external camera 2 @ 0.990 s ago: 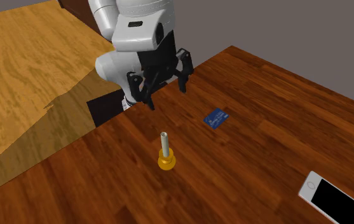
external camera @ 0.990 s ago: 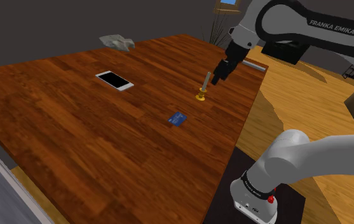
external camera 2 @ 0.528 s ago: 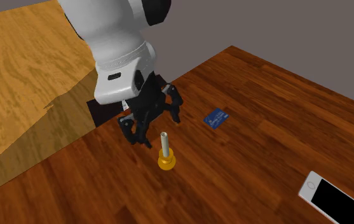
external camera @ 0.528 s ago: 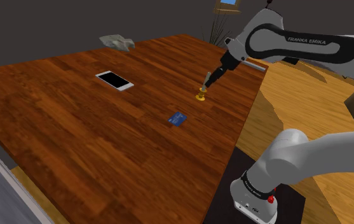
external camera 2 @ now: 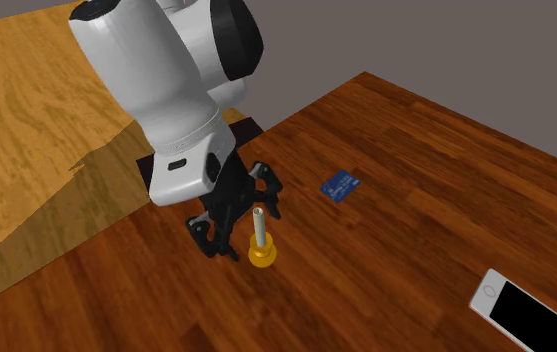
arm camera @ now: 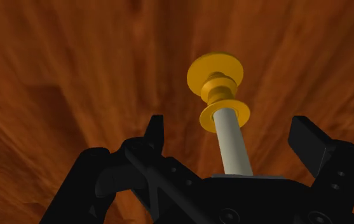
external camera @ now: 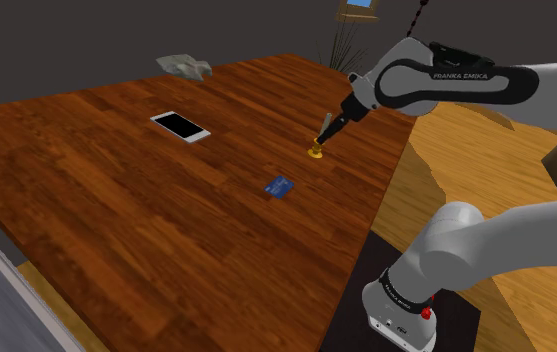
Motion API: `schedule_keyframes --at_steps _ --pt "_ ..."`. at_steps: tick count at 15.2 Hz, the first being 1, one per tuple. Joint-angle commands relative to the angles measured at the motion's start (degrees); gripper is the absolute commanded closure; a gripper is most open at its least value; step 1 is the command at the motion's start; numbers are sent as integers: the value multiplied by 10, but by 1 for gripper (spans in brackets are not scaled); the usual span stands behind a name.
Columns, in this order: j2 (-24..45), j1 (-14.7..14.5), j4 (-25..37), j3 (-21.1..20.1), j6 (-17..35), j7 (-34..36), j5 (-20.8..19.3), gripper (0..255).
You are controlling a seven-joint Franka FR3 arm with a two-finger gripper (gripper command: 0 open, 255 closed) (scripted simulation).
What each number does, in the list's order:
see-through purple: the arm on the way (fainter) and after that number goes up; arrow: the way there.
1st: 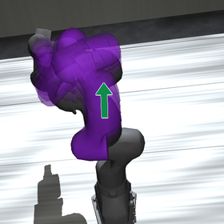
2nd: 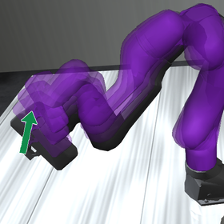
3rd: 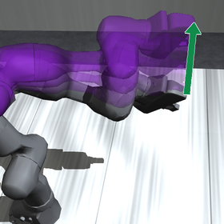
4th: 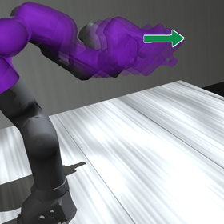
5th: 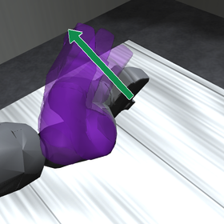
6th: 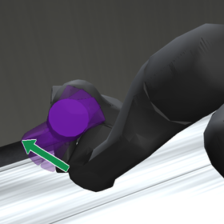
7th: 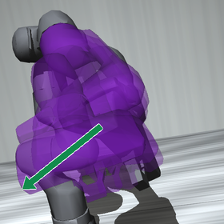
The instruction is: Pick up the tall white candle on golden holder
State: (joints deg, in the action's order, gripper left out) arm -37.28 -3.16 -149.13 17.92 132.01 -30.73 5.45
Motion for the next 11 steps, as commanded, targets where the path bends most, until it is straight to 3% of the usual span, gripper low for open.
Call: schedule_keyframes --at_steps 1,3,4,11 --pt "7 -2 -16 4 24 -7 3 0" --pt "7 -2 -16 4 24 -6 2 0" --pt "8 -2 -17 5 25 -7 3 255" --pt "8 -3 -17 4 24 -6 3 255"
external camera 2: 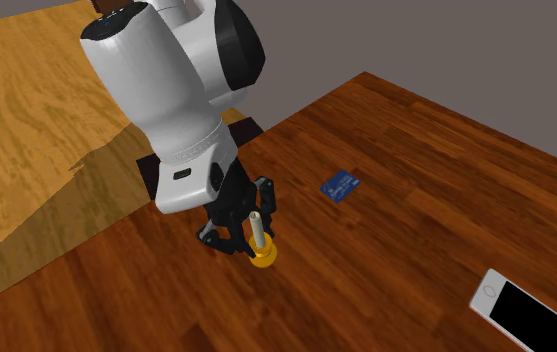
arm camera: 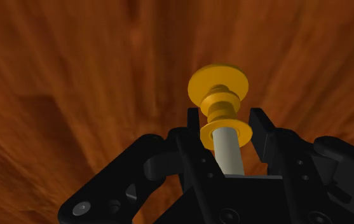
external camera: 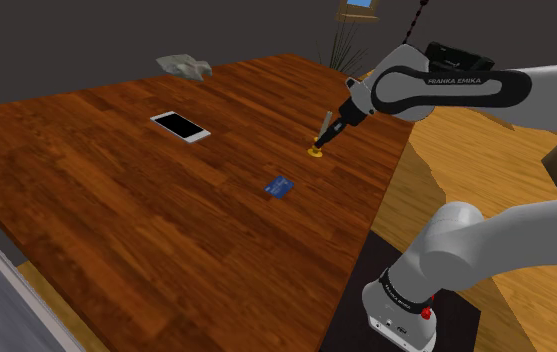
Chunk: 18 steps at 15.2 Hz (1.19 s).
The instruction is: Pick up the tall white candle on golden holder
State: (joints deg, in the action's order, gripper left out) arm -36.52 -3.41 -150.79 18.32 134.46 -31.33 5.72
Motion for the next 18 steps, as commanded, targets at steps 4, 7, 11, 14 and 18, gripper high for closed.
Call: schedule_keyframes --at_steps 4,7,11,14,18 --pt "-5 2 12 -3 -17 4 -2 255" --pt "-11 3 31 -7 -42 11 -4 255" --pt "-17 4 58 -12 -74 19 -6 255" --pt "-19 4 79 -16 -97 24 -7 255" --pt "-21 4 102 -19 -121 29 -8 255"
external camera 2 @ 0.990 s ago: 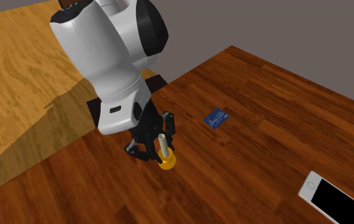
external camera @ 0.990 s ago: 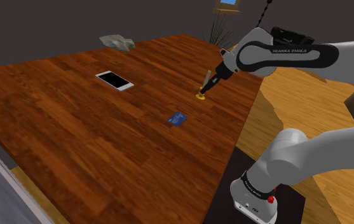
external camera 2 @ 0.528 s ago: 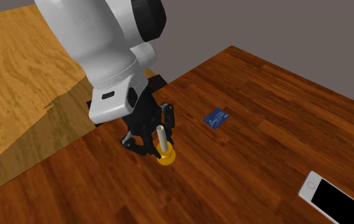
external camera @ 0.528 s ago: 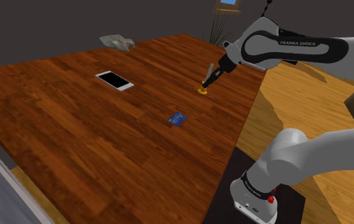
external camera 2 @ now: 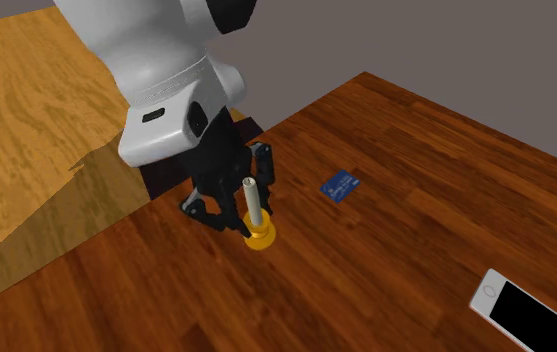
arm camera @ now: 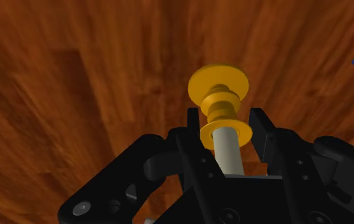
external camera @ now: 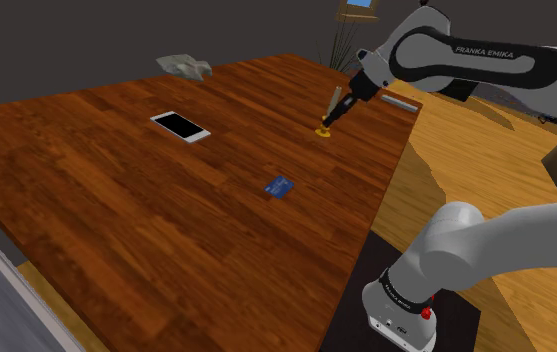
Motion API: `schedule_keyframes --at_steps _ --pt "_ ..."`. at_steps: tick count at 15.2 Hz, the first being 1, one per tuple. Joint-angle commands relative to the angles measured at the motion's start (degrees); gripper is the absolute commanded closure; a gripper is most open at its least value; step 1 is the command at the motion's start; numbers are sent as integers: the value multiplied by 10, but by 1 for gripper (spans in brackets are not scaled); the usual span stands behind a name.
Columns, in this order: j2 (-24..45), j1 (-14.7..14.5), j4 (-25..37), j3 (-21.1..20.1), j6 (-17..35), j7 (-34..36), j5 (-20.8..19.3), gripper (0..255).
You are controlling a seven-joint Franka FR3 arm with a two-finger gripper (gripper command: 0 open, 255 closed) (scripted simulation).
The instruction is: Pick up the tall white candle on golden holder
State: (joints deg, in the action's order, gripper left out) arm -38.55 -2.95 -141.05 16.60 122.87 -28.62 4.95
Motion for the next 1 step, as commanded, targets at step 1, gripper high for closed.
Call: schedule_keyframes --at_steps 1 --pt "-1 0 4 -2 -5 2 0 255"
